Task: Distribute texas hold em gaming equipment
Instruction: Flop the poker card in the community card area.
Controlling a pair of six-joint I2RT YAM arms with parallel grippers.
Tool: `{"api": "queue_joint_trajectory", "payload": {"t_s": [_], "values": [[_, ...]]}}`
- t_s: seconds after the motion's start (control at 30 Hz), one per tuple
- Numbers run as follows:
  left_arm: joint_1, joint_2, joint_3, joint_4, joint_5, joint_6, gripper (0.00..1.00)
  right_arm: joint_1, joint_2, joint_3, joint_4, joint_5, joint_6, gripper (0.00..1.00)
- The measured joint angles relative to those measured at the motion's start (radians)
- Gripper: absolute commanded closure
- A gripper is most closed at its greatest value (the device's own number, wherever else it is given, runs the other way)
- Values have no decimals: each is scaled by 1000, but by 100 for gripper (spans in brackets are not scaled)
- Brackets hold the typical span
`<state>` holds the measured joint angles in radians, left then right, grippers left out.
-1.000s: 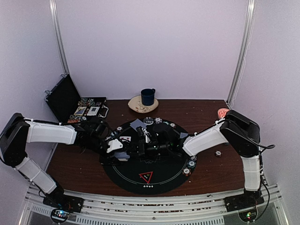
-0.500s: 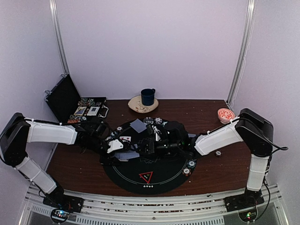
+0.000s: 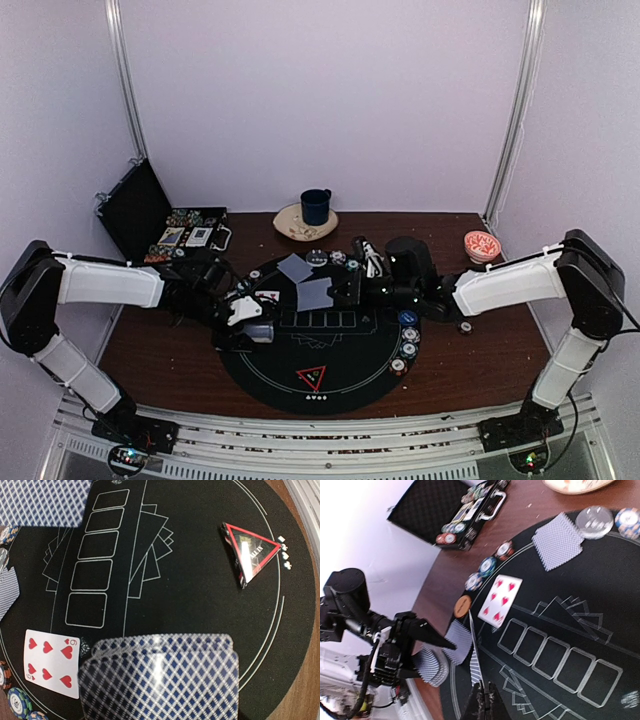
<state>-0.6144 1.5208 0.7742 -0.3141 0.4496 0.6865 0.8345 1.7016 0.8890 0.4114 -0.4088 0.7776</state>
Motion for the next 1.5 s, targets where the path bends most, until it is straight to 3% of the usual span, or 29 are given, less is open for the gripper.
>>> {"api": "queue_joint_trajectory", "payload": {"t_s": [0.3,0.7,1.1,1.5], "values": [[45,0,8,-1,-12,-19,66,35,10,240,-329,409,-306,100],[158,2,73,-25,-51,-51,66,185,282,531,-527,885,-662,100],[215,34,100,-27,-73,-96,66,300,479,682,-567,1010,-941,100],[222,34,100,-26,-77,-110,66,322,668,834,-639,996,-1048,100]]}}
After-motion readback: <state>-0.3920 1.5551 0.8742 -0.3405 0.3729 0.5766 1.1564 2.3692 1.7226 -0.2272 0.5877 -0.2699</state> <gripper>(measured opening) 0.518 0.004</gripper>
